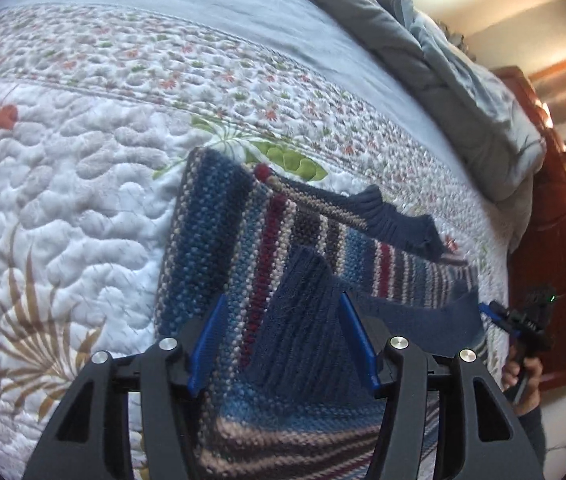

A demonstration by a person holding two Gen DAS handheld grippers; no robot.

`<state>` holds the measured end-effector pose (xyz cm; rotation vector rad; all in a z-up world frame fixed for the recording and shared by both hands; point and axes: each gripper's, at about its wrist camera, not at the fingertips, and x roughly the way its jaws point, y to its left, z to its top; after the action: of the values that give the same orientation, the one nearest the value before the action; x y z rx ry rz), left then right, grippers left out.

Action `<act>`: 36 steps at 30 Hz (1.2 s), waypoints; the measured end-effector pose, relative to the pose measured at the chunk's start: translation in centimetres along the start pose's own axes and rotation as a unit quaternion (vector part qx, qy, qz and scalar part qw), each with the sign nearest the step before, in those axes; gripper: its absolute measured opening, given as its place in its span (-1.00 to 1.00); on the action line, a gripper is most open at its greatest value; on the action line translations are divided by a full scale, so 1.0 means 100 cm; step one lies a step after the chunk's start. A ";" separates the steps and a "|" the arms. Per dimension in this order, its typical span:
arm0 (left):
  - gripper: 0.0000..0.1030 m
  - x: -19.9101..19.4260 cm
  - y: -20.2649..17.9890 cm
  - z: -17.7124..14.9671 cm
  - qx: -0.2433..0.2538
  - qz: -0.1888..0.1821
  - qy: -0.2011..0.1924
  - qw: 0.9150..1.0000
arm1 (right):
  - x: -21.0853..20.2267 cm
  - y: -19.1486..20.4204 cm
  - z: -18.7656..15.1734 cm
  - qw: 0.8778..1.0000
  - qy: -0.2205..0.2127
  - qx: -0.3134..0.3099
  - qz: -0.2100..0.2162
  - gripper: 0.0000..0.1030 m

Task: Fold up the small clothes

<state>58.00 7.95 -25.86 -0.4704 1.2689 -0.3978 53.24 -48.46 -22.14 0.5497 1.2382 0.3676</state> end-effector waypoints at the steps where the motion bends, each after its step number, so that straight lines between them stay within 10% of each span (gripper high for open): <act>1: 0.12 0.002 -0.003 -0.001 0.008 0.001 0.003 1.000 | 0.003 0.003 0.001 1.000 0.002 -0.006 0.000 -0.14; 7: 0.02 0.008 -0.010 0.002 0.032 0.006 0.023 0.999 | 0.017 0.016 0.006 0.999 0.015 -0.032 -0.011 -0.30; 9: -0.46 0.010 -0.012 0.002 0.038 0.005 0.034 0.999 | 0.015 0.021 0.003 0.999 0.011 -0.047 -0.018 -0.46; 15: -0.77 0.009 -0.017 -0.002 0.048 0.014 0.023 0.998 | 0.018 0.028 -0.004 0.997 0.011 -0.066 -0.031 -0.74; 36: -0.84 -0.070 -0.066 0.039 0.083 0.009 -0.129 0.988 | -0.035 0.076 0.041 0.987 -0.114 -0.078 -0.077 -0.83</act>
<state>59.82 6.56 -15.67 -0.3547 0.9807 -0.4096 56.38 -45.02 -14.10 0.3477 1.0131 0.2609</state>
